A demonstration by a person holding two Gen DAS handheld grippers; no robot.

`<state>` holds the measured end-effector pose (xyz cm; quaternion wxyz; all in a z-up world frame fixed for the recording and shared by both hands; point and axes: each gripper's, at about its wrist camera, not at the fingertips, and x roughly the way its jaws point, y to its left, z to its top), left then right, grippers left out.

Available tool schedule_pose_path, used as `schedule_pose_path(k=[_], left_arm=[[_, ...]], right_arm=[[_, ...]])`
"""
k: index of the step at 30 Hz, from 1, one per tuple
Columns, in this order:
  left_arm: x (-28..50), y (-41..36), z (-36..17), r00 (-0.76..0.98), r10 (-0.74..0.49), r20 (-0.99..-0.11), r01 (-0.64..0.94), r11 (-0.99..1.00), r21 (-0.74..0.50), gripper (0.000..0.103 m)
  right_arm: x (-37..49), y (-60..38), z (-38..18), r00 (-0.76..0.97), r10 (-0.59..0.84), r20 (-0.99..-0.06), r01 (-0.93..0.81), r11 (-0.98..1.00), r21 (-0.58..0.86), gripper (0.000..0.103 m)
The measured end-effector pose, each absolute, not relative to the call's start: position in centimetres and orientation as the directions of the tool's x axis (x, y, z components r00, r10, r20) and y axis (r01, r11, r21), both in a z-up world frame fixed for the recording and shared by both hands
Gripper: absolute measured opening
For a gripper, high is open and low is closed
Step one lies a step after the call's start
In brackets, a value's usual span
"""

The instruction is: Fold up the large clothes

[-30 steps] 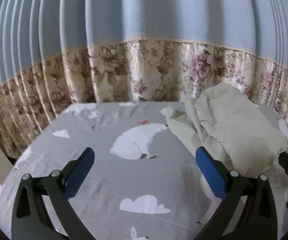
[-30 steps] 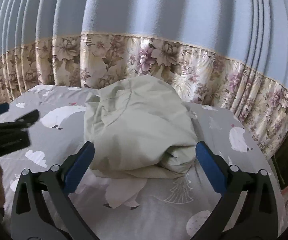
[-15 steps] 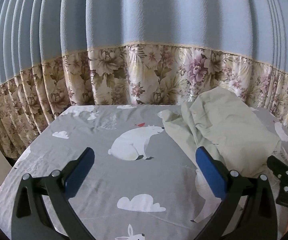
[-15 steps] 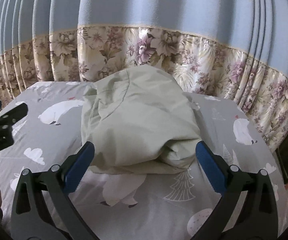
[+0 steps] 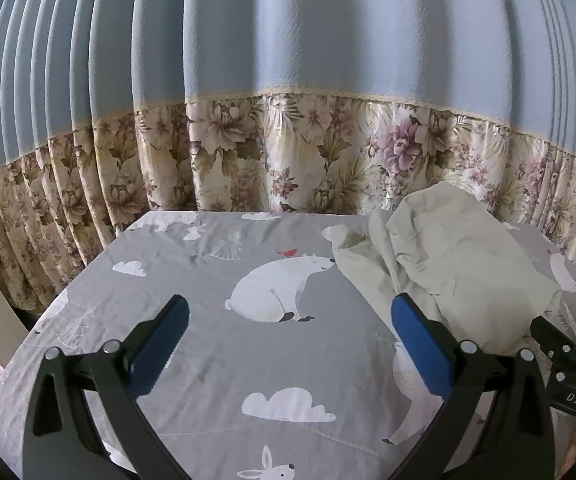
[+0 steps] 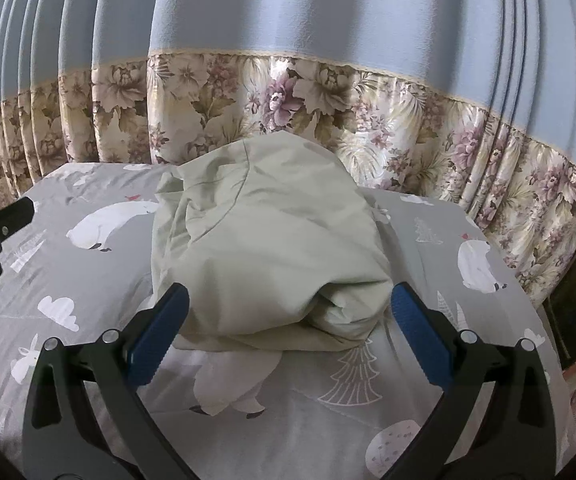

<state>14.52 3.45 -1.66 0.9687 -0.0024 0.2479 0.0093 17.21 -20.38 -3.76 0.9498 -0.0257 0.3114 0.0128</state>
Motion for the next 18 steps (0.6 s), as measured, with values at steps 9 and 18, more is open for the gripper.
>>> schedule_pose_path(k=[9, 18], left_arm=[[14.29, 3.62, -1.47, 0.880, 0.007, -0.475, -0.012, 1.000, -0.006, 0.101], [14.28, 3.44, -1.64, 0.881, 0.022, -0.472, -0.015, 1.000, 0.019, 0.101]], right_arm=[[17.37, -20.88, -3.78, 0.810, -0.015, -0.586, -0.014, 0.999, -0.046, 0.100], [17.30, -20.67, -3.73, 0.813, -0.021, -0.582, -0.023, 0.998, -0.067, 0.100]])
